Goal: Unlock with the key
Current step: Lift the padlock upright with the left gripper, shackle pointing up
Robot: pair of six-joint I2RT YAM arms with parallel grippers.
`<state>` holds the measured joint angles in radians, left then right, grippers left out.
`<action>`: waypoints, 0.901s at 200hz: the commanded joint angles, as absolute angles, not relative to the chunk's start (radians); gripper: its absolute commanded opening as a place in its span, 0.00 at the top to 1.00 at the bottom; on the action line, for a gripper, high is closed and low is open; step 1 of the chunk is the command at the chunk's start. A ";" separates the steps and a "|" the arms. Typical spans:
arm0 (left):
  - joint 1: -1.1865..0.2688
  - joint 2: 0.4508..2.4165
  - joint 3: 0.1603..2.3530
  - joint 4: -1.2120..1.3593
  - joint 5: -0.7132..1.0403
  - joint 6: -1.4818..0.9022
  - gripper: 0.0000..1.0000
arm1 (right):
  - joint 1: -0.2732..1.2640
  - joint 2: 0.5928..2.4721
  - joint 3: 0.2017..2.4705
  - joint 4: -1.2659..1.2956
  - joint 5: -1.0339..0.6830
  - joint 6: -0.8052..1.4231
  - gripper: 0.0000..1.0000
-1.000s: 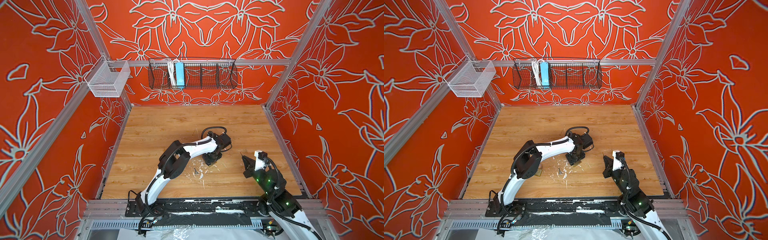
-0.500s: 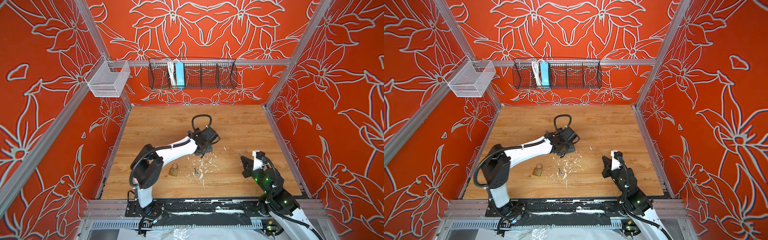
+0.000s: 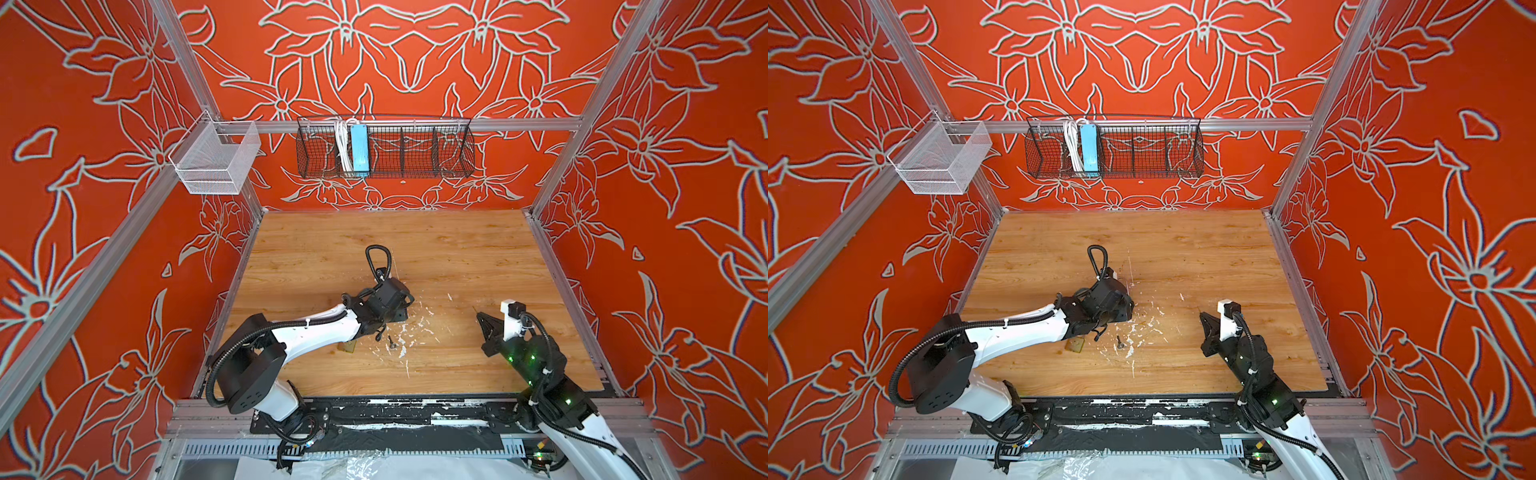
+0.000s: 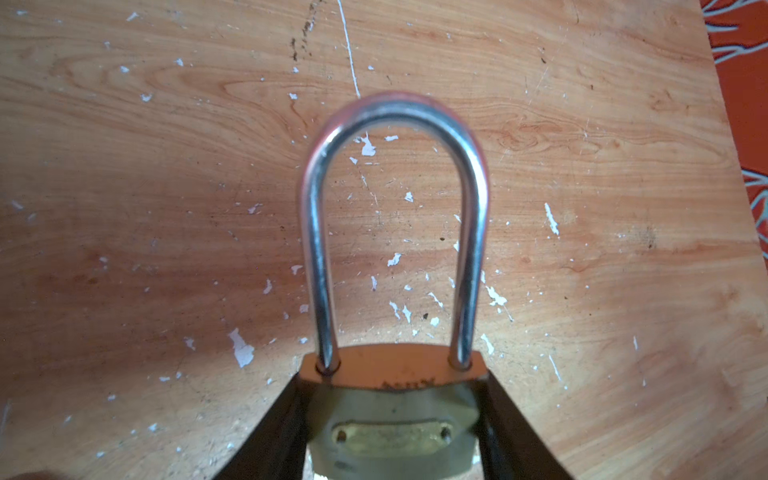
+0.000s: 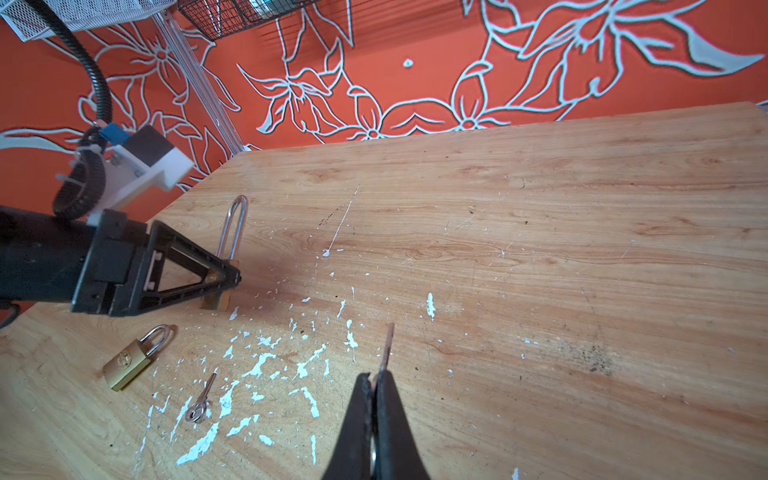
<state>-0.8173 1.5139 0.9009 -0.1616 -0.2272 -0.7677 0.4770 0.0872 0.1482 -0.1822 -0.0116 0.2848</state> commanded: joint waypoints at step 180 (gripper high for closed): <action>-0.788 1.380 0.726 0.205 -0.016 -0.583 1.00 | 0.472 0.062 0.076 -0.058 -0.106 0.385 1.00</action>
<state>-0.8047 1.4021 0.7116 0.0887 -0.0582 -0.5976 0.4770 0.0490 0.1265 -0.1608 -0.0616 0.3035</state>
